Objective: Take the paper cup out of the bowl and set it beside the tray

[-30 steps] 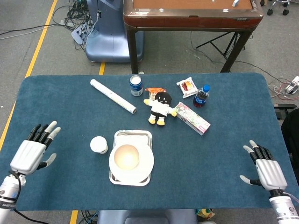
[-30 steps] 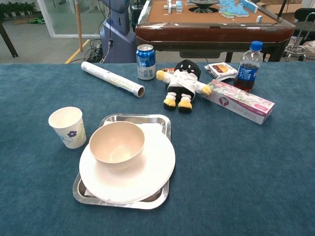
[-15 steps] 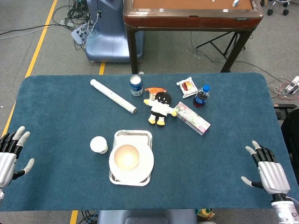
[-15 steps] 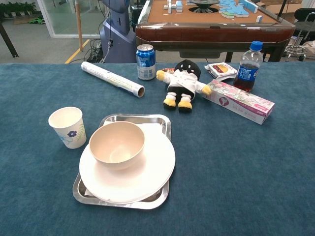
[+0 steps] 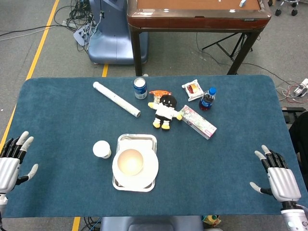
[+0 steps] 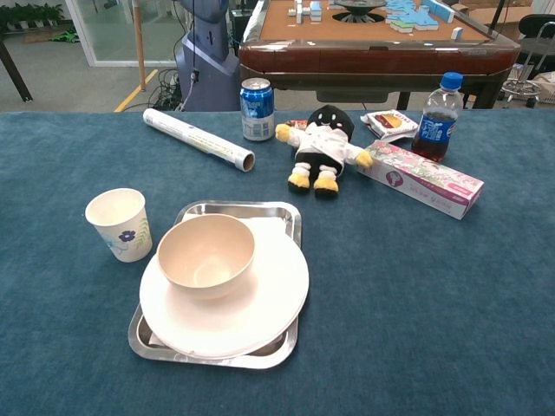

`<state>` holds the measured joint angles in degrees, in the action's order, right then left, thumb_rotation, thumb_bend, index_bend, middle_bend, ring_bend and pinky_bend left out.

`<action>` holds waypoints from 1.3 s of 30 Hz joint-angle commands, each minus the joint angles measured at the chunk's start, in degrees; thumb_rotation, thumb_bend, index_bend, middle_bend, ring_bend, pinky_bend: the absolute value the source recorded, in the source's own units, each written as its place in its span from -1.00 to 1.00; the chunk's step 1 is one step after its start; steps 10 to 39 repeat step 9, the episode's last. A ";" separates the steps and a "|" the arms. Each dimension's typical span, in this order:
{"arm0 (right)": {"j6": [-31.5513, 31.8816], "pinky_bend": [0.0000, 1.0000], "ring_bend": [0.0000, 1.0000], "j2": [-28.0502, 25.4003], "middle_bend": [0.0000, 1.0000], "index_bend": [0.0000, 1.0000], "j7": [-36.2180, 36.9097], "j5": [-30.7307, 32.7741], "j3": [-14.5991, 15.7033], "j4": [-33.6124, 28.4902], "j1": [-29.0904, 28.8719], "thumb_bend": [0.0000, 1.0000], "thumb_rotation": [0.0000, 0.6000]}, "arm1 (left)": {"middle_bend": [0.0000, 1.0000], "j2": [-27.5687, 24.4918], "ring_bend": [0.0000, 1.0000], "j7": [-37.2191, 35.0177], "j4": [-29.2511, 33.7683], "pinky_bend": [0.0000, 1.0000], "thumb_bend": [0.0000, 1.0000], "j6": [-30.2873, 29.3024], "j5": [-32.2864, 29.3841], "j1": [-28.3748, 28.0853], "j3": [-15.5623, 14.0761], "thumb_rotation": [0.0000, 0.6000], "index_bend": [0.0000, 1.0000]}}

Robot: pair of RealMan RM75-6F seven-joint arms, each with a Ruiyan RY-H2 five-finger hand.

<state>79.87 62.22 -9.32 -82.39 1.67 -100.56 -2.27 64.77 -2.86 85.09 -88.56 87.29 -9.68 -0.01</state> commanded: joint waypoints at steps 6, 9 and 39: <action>-0.63 -1.00 -1.00 0.42 -1.00 -1.00 -1.24 -0.44 0.26 -0.05 -0.14 -0.55 1.00 | -1.00 0.14 -1.00 -0.42 -0.34 -1.00 -0.36 1.80 -0.30 -0.06 0.41 1.00 -1.00; -0.66 -1.00 -1.00 0.57 -1.00 -1.00 -1.62 -0.36 0.15 -0.20 -0.15 -0.55 1.00 | -1.00 0.15 -1.00 -0.69 -0.35 -1.00 -0.36 2.00 -0.16 -0.06 0.62 1.00 -1.00; -0.66 -1.00 -1.00 0.57 -1.00 -1.00 -1.62 -0.36 0.15 -0.20 -0.15 -0.55 1.00 | -1.00 0.15 -1.00 -0.69 -0.35 -1.00 -0.36 2.00 -0.16 -0.06 0.62 1.00 -1.00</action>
